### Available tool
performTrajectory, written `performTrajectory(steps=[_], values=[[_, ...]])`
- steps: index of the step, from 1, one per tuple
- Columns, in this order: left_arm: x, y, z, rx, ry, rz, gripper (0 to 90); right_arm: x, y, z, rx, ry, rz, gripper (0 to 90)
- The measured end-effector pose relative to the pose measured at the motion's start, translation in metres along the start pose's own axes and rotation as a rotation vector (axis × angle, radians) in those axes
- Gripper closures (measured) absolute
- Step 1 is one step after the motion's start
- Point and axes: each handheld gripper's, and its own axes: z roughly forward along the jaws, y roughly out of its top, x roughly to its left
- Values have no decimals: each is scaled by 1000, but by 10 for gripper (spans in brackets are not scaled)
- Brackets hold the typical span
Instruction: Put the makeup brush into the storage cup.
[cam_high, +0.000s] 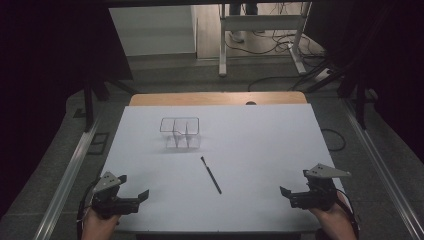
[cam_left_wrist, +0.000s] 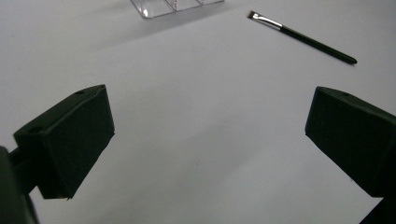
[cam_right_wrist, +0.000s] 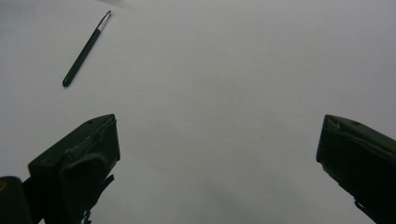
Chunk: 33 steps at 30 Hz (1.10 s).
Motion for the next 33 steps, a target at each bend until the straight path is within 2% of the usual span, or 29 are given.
performTrajectory(steps=[3, 6, 15, 21, 33], values=[[-3, 0, 3, 25, 7, 29, 18, 0, 0, 1, 0, -11, -15, 0], [-4, 0, 3, 31, 7, 35, 17, 0, 0, 2, 9, -11, -19, 0], [-4, 0, 3, 34, 8, 36, 17, 1, 0, 3, 17, -23, -21, 0], [-5, -1, 4, 42, 14, 45, 17, 1, 0, 4, 30, -6, -23, 4], [-5, 0, 5, 50, 15, 49, 17, 2, 0, 6, 42, -12, -33, 6]])
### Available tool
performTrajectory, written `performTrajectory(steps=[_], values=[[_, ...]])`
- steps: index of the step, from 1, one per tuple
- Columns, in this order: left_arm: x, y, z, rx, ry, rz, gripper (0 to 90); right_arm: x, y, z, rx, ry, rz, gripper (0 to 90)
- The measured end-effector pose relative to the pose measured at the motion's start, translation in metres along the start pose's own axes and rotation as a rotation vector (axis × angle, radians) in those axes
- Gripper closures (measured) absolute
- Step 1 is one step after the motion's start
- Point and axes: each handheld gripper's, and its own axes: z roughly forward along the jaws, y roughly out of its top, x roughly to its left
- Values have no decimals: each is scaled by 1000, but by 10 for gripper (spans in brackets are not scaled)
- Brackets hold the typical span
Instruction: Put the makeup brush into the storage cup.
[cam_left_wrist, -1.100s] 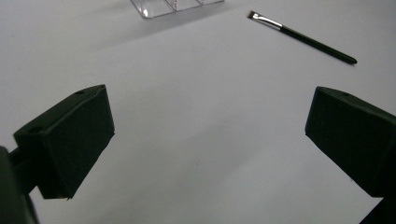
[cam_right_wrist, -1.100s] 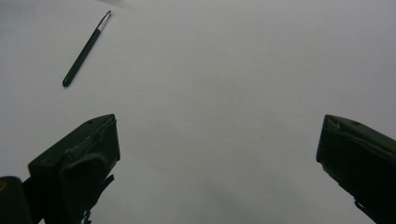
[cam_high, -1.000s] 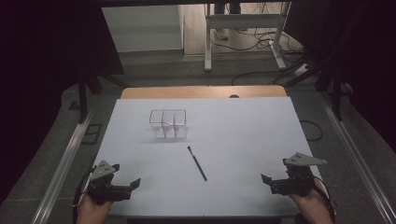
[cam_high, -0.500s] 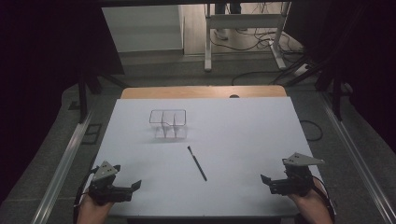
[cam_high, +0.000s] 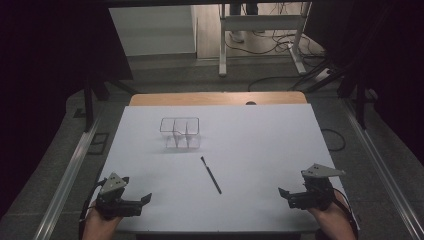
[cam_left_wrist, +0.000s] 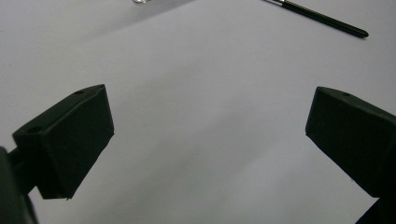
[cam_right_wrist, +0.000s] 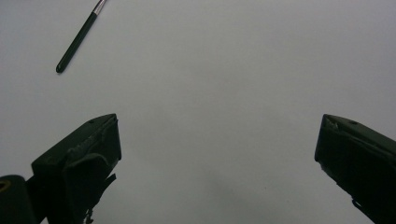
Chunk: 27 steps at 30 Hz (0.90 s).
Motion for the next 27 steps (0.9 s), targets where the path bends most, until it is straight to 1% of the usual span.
performTrajectory(steps=[11, 13, 16, 21, 27], values=[[-3, 2, 1, 5, 7, 15, 17, 1, 0, 1, 16, 1, -4, 8], [-4, 3, 0, -7, -4, 20, 17, 1, 0, 2, 19, 0, -4, 8], [-6, 6, 0, -15, -1, 31, 16, 1, 1, 2, 28, 2, -8, 8], [-9, 9, 4, 8, 3, 38, 14, 2, 1, 3, 33, 3, -12, 9], [-10, 14, 5, 20, 6, 37, 14, 2, 1, 4, 47, 6, -14, 9]])
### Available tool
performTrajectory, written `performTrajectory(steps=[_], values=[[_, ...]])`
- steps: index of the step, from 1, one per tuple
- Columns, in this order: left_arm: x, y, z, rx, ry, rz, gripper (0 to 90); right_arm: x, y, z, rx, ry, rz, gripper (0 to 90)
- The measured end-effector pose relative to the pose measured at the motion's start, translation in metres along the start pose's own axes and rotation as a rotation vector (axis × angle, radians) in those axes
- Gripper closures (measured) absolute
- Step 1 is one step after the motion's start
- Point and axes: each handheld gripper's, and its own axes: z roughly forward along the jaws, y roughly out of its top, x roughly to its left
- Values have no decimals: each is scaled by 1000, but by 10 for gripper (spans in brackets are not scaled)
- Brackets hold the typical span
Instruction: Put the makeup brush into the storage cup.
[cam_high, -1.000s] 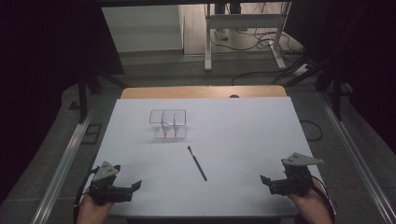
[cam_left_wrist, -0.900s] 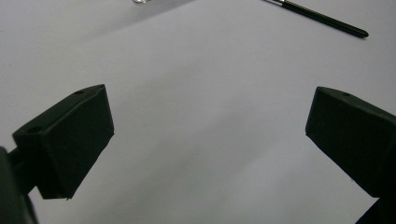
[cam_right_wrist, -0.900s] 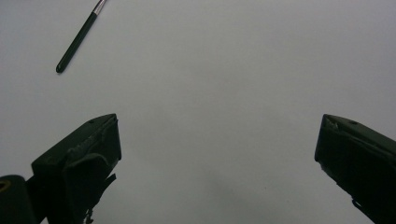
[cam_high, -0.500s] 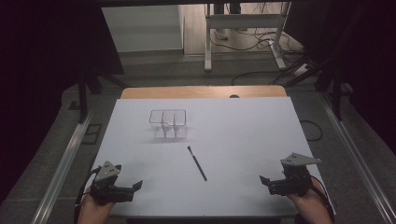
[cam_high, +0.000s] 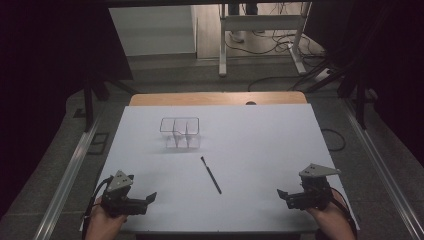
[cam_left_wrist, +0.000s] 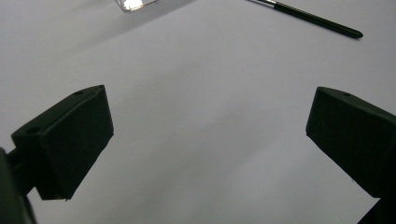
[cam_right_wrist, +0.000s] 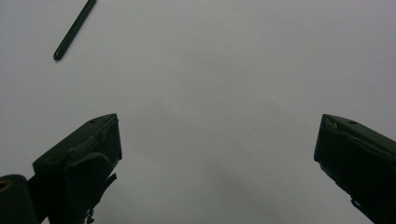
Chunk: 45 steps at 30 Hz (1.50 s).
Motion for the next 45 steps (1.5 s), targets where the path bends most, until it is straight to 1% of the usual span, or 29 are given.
performTrajectory(steps=[8, 11, 14, 23, 29, 30, 36, 42, 45], values=[[-3, 10, 3, 20, 21, 35, 12, 0, 0, 0, 1, 1, -4, 9], [-4, 14, 5, 26, 23, 38, 12, 1, 0, 0, 1, 0, -6, 9], [-5, 17, 8, 27, 11, 32, 12, 1, 0, 1, 3, -1, -6, 10], [-5, 24, 10, 37, 3, 14, 14, 1, 0, 0, 4, -1, -9, 10], [-5, 30, 13, 43, -4, 10, 16, 2, 1, 1, 7, -3, -13, 10], [-6, 32, 14, 42, -6, 4, 17, 2, 1, 1, 7, -4, -14, 10], [-8, 40, 19, 58, -21, 3, 20, 2, 1, 1, 8, -3, -16, 10], [-10, 45, 24, 72, -17, 17, 23, 2, 0, 1, 7, -2, -18, 10], [-11, 47, 26, 72, -20, 16, 23, 2, 1, 1, 8, -1, -19, 11]])
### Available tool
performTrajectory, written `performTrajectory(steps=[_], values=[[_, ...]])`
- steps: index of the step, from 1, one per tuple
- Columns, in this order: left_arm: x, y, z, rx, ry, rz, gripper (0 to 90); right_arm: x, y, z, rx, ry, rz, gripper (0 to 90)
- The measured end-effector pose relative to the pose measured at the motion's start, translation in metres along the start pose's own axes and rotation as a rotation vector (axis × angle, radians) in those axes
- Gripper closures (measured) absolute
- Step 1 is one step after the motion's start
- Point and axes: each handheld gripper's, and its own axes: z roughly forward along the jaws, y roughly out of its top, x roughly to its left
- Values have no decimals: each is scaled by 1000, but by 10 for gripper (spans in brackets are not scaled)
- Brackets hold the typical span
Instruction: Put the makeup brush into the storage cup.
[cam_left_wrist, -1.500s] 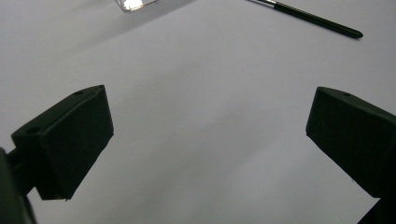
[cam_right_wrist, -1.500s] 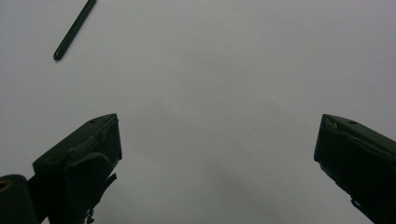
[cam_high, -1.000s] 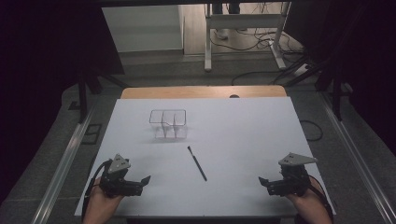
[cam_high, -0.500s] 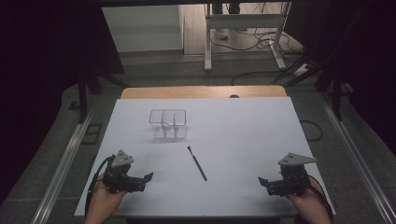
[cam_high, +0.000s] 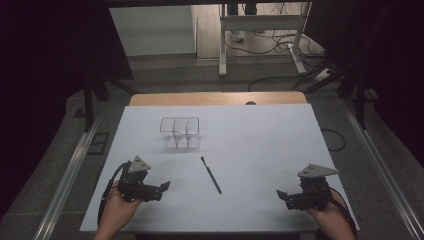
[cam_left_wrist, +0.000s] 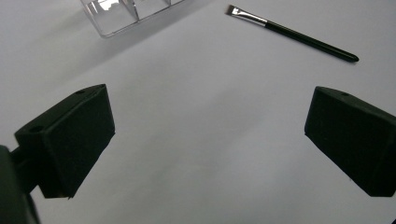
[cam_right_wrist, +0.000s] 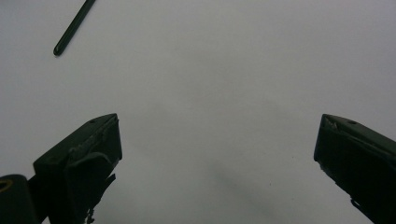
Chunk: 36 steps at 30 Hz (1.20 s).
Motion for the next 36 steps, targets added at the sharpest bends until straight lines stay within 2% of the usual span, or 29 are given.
performTrajectory(steps=[17, 36], values=[[-10, 24, 16, 21, -34, 23, 24, 1, 0, 0, 2, 2, -11, 11], [-20, 47, 35, 50, -46, 52, 24, 1, 0, 1, 3, 5, -14, 12]])
